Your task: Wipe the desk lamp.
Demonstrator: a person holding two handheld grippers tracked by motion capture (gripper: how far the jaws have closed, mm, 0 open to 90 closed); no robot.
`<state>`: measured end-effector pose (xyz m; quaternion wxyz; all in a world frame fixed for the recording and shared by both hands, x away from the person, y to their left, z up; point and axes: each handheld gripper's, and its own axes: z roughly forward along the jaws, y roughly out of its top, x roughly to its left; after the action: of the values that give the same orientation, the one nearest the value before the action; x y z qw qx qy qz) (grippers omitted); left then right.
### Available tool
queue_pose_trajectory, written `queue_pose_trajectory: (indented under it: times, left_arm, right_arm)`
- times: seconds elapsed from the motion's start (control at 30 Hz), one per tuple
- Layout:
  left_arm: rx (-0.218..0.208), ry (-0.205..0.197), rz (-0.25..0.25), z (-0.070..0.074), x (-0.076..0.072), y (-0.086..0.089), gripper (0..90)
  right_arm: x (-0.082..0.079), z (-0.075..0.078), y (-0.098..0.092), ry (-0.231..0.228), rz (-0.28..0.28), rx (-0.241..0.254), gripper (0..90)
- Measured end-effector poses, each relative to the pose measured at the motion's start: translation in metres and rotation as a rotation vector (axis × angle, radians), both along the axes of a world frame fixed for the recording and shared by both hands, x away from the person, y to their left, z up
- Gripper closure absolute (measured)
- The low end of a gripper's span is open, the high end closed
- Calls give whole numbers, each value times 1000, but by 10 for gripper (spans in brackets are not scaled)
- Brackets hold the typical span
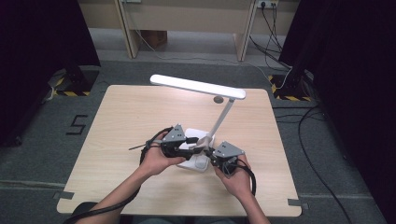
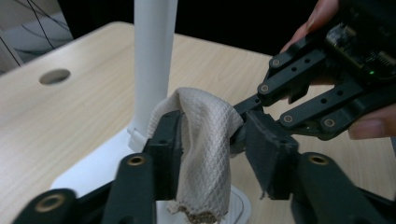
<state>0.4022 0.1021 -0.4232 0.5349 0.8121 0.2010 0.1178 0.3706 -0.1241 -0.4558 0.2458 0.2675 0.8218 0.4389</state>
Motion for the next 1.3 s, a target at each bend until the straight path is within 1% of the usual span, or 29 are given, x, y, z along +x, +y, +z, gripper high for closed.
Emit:
queue_pose_trajectory:
  times: [0.07, 0.1, 0.17, 0.27, 0.3, 0.33, 0.37, 0.43, 0.5, 0.57, 0.6, 0.67, 0.7, 0.73, 0.83, 0.87, 0.9, 0.97, 1.0, 1.1, 1.17, 1.23, 1.3]
  left_arm:
    - [-28, -18, 9, 4, 0, 4, 508]
    - [-44, -25, 14, 5, 0, 7, 501]
    - [-73, -28, 23, 6, 2, 14, 492]
    - [-113, -6, 54, 2, 5, 26, 488]
    - [-113, 5, 68, -1, 7, 30, 488]
    - [-108, 15, 88, -5, 8, 33, 489]
    - [-94, 24, 110, -9, 10, 36, 495]
    - [-36, 36, 155, -20, 13, 40, 511]
    - [19, 54, 176, -32, 16, 43, 524]
    - [33, 81, 193, -44, 18, 44, 531]
    - [38, 88, 198, -49, 19, 44, 533]
    - [41, 101, 200, -57, 20, 43, 552]
    - [42, 105, 195, -61, 20, 43, 553]
    - [43, 110, 199, -64, 20, 42, 553]
    - [50, 113, 191, -70, 19, 41, 541]
    - [54, 112, 189, -72, 19, 40, 535]
    - [54, 112, 186, -73, 18, 40, 532]
    - [53, 114, 178, -74, 17, 39, 526]
    - [52, 117, 175, -75, 17, 39, 525]
    - [57, 126, 165, -78, 17, 38, 522]
    - [51, 135, 163, -80, 16, 38, 519]
    - [45, 143, 162, -82, 17, 37, 517]
    - [48, 146, 161, -84, 17, 37, 514]
  right_arm:
    - [1, 2, -5, 0, -11, 14, 840]
    - [1, 3, -8, -2, -19, 13, 840]
    - [1, 6, -14, -9, -33, 16, 840]
    - [2, 10, -23, -16, -56, 26, 840]
    - [2, 12, -26, -17, -64, 26, 840]
    - [2, 13, -29, -18, -71, 29, 840]
    - [3, 14, -32, -23, -78, 28, 840]
    - [3, 18, -39, -30, -102, 33, 840]
    - [4, 22, -47, -38, -125, 33, 839]
    - [6, 29, -54, -52, -153, 42, 839]
    - [7, 32, -57, -65, -163, 45, 839]
    - [9, 41, -61, -82, -181, 41, 839]
    - [11, 46, -62, -102, -180, 37, 839]
    - [12, 51, -63, -109, -189, 39, 838]
    - [17, 66, -63, -146, -190, 32, 838]
    - [18, 71, -62, -154, -187, 31, 837]
    - [20, 76, -61, -167, -181, 16, 837]
    - [22, 86, -59, -190, -175, 1, 836]
    - [24, 91, -58, -208, -170, -1, 835]
    - [27, 106, -57, -230, -172, -3, 835]
    - [29, 114, -58, -247, -177, -9, 834]
    - [31, 121, -59, -257, -178, -9, 833]
    - [32, 126, -59, -263, -183, -5, 832]
